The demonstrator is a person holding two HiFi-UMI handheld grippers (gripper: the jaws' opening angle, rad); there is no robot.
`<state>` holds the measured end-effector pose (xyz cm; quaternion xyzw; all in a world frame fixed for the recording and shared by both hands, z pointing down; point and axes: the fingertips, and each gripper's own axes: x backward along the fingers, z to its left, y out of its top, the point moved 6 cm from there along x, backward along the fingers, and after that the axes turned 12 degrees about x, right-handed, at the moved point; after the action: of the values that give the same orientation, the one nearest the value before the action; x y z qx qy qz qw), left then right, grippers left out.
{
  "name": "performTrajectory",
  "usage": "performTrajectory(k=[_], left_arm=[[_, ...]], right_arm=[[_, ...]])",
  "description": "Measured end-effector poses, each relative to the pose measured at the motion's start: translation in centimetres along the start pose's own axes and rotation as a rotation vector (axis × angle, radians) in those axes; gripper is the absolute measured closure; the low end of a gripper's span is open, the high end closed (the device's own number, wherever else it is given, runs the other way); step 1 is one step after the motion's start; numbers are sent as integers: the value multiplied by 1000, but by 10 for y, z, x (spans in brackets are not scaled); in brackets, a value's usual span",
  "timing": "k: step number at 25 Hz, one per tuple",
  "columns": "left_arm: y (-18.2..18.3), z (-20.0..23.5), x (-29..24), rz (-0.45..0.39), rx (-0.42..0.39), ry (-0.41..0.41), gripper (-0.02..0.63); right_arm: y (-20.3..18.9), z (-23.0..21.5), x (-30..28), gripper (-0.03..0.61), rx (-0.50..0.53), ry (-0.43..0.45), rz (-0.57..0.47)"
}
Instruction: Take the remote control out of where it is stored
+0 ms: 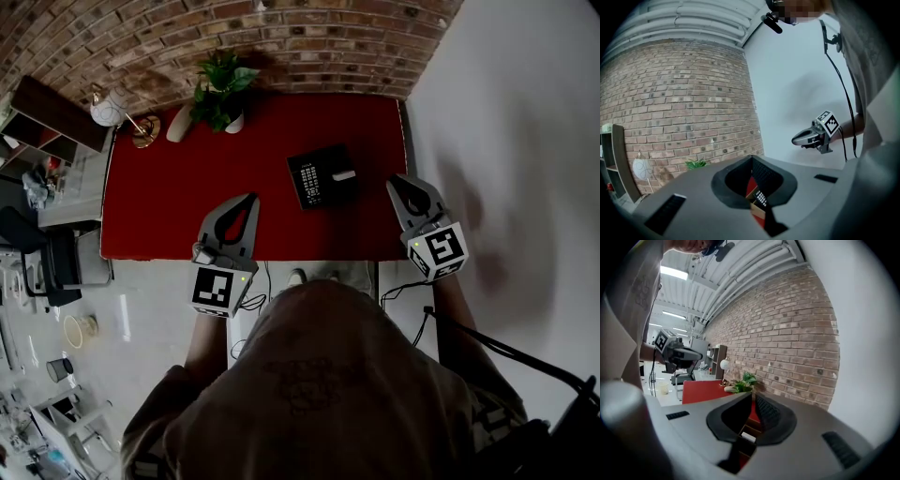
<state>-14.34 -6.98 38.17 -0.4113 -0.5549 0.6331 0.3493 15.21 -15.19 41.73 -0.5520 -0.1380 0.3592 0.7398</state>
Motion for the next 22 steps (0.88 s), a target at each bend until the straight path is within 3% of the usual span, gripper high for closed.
performTrajectory(k=[3,6,13,22], left_arm=[[2,1,-1,-21,20,11,603],[4,4,-2,-40,29,20,603],[25,2,-3,-94,89,11,603],[37,4,1,-110,73,19,603]], right_arm=[[-18,1,-24,550,7,71,67],[-37,8,-49,450,46,165,144],[-90,48,-99,343,260,378,326],[-157,77,-145,328,405,569,478]])
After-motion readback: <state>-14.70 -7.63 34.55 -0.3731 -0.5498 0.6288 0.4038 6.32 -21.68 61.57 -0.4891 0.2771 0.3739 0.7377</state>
